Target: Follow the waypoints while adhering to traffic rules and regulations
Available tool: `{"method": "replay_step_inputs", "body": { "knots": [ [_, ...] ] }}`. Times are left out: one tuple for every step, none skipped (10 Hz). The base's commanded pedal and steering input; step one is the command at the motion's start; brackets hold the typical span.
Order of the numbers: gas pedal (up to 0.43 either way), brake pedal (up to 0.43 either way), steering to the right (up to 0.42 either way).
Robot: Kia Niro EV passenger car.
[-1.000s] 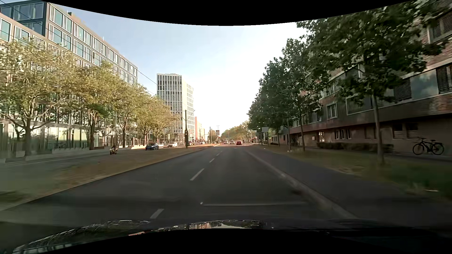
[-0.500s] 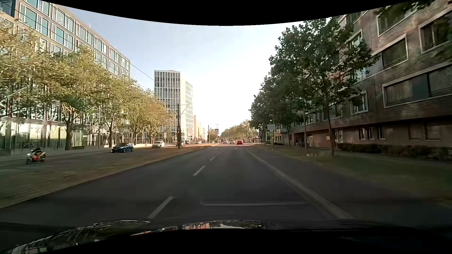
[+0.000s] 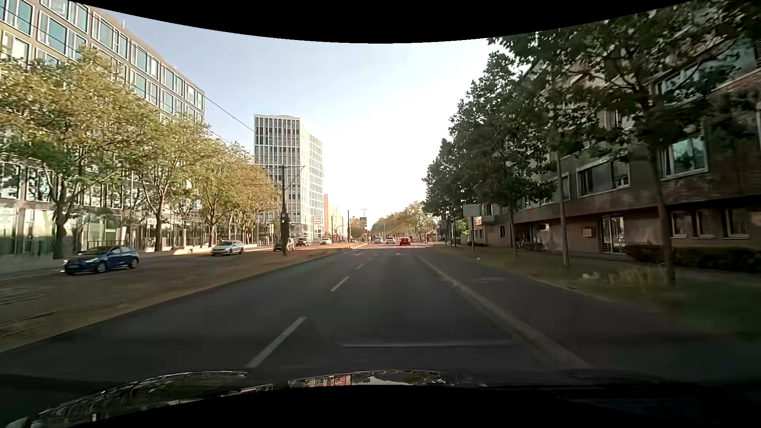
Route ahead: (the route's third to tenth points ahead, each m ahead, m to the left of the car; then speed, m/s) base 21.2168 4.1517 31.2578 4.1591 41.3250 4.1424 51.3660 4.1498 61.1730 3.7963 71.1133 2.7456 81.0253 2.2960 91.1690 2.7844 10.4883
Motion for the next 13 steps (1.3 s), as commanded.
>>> {"method": "replay_step_inputs", "body": {
  "knots": [
    [0.000,0.000,0.000],
    [0.000,0.000,0.000],
    [0.000,0.000,0.000],
    [0.000,0.000,0.000],
    [0.000,0.000,0.000],
    [0.000,0.000,0.000],
    [0.000,0.000,0.000],
    [0.000,0.000,0.000],
    [0.000,0.000,0.000],
    [0.000,0.000,0.000],
    [0.000,0.000,0.000],
    [0.000,0.000,0.000],
    [0.000,0.000,0.001]
  ]
}}
